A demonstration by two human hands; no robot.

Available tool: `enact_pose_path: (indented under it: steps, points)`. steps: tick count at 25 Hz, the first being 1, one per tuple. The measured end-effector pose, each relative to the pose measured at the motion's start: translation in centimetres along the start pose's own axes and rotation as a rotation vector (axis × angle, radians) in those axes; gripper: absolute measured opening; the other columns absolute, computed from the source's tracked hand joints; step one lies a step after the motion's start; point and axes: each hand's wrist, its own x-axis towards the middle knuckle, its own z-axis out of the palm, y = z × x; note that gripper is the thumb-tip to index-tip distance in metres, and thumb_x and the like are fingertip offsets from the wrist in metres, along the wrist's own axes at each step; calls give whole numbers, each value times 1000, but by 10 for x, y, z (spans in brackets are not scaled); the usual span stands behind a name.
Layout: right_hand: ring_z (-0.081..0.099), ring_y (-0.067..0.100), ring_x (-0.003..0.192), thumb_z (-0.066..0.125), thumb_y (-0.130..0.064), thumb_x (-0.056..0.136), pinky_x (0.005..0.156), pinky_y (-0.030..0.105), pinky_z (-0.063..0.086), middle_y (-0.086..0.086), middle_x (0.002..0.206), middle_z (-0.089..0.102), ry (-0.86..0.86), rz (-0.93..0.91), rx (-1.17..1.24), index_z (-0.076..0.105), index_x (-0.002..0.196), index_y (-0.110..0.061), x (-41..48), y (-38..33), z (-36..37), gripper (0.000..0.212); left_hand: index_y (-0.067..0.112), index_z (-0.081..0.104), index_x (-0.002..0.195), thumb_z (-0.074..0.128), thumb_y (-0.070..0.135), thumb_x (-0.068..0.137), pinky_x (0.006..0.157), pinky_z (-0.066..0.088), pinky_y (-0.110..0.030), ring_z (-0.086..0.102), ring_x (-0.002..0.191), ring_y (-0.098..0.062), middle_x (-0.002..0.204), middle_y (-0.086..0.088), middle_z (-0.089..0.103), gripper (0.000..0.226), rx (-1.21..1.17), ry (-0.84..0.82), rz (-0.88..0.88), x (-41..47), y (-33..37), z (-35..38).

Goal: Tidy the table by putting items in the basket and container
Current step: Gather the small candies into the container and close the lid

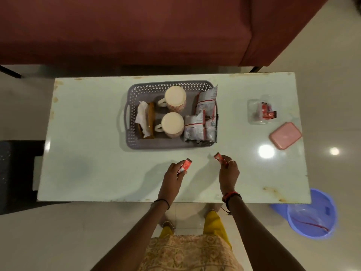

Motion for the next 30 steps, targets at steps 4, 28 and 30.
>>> enact_pose_path:
  steps: [4,28,30]
  points:
    - [61,31,88,59,-6,88,70,13,44,20,98,67,138,94,182,63,99,-3,55,0,-62,12,13,52,128,50,12,94,85,38,-7,55,105,-18,117,-9,49,34,55,-100,87,9,52,48]
    - [61,27,90,50,0,85,65,13,32,17,103,64,156,-65,120,66,96,-2,252,-28,-159,20,4,54,119,55,6,89,73,40,-11,54,80,-17,108,-21,55,30,37,25,176,187,237,164]
    - [59,30,97,47,6,83,72,14,33,19,108,62,108,-58,43,66,101,-1,253,-18,-167,27,6,51,121,57,9,89,84,50,-27,58,90,-23,110,-19,57,33,3,19,145,197,247,169]
